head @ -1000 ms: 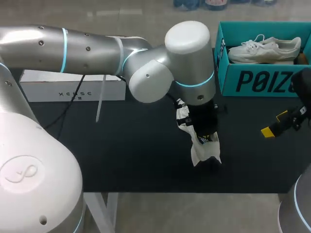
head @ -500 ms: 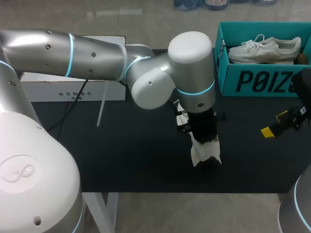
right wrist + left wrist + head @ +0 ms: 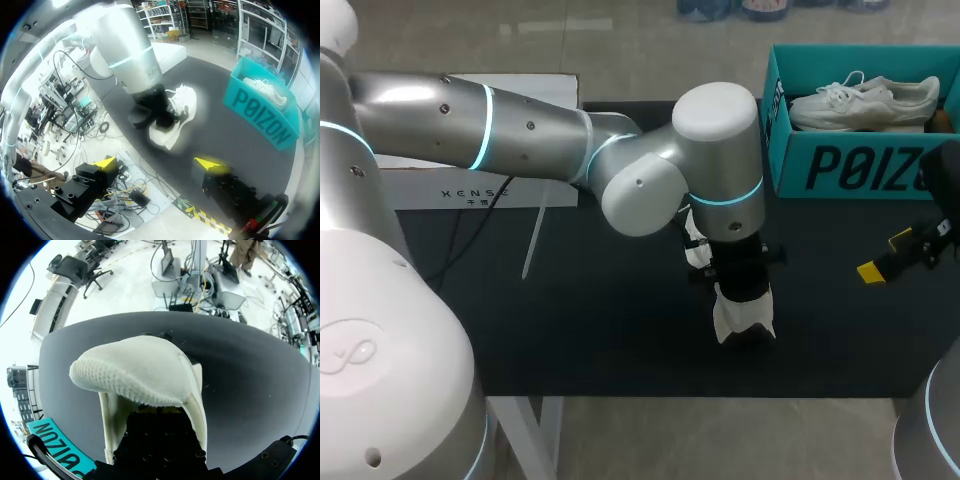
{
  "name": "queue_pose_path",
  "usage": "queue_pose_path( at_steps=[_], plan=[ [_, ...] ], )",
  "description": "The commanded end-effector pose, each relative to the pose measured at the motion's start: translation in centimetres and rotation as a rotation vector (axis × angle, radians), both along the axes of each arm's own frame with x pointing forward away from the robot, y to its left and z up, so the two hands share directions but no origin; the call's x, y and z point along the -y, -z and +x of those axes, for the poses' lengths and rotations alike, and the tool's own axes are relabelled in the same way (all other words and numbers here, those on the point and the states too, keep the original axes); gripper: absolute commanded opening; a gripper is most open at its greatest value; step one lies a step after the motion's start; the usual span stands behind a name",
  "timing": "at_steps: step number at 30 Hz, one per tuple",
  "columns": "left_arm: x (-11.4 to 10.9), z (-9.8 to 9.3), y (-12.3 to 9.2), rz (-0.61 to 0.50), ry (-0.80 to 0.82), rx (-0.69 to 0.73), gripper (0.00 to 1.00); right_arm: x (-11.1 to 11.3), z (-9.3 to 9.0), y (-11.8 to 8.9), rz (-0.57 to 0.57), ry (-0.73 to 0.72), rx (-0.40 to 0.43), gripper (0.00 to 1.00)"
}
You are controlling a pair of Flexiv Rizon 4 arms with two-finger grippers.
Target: Take the shoe out of the shoebox, open the shoe tongue, remove and reinsert the insole, then place the shoe into the shoebox
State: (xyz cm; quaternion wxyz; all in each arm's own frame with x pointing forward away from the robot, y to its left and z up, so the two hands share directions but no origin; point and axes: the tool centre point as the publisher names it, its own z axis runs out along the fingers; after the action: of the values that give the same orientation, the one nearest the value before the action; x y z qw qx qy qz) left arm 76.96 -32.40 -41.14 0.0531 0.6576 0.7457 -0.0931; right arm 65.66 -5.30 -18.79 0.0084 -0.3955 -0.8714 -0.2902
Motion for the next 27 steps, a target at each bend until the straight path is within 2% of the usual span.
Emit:
queue_pose_path(
  at_steps=[1,5,10,14,27],
  plan=[
    [0.7,0.4,-1.2,0.0,0.007,0.023,0.0,0.0,-0.2,0.1,-0.001,0.002,0.003,1.0],
    [0.8,0.6,-3.5,0.001,0.011,0.038,0.0,0.0,-0.2,0.1,-0.001,0.002,0.003,1.0],
    [1.1,0.9,-4.3,0.0,0.007,0.03,0.0,0.0,-0.2,0.1,-0.001,0.002,0.003,1.0],
    [1.4,0.9,-3.3,0.018,-0.007,-0.003,0.0,0.0,-0.2,0.1,-0.001,0.002,0.003,1.0],
    [1.9,-0.2,2.5,0.058,0.0,-0.101,0.0,0.0,-0.2,0.1,-0.001,0.002,0.003,1.0]
  ],
)
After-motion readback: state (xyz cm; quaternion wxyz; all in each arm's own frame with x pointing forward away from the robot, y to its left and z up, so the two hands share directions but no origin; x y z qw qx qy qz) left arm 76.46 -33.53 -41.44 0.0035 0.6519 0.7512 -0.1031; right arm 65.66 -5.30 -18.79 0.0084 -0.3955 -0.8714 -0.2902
